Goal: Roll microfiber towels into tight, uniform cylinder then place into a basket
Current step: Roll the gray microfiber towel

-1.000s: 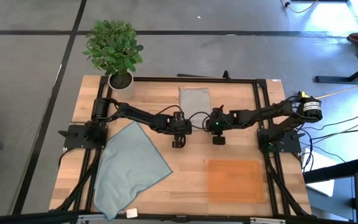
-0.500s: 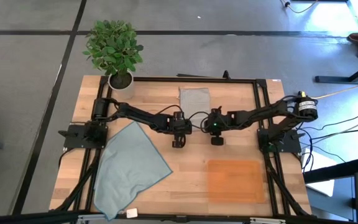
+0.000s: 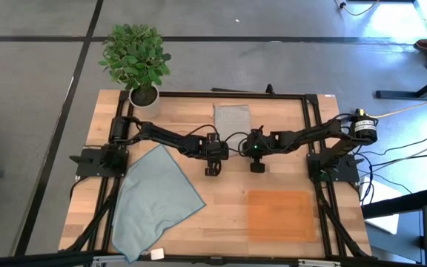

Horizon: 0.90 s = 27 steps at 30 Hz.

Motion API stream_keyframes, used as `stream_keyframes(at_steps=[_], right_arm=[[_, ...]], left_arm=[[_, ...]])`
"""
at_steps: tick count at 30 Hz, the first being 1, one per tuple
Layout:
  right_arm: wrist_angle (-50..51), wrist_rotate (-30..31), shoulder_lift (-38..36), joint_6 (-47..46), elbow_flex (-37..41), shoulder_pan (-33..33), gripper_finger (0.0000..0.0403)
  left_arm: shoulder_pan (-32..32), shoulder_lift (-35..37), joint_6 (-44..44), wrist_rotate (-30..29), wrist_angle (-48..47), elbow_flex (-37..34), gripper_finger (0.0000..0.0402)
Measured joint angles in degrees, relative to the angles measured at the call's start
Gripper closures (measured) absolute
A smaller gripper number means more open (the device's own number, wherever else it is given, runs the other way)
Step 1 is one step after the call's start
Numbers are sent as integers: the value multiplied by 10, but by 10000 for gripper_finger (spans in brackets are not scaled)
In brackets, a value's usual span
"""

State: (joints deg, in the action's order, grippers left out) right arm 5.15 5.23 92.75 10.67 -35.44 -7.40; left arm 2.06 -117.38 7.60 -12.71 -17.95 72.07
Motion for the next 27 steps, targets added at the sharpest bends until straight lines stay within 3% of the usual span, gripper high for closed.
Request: stream_keyframes(at_steps=[4,12,17,27], right_arm=[[63,-40,-1,-18,-25,-1,397],[153,-221,3,-17,-96,-1,401],[197,-231,2,-29,-121,-5,401],[232,-247,1,-63,-134,-54,402]], left_arm=[[0,9,-10,21,-39,7,401],[13,5,-16,153,-150,72,401],[26,5,-32,188,-206,109,401],[44,14,-45,170,-237,139,401]])
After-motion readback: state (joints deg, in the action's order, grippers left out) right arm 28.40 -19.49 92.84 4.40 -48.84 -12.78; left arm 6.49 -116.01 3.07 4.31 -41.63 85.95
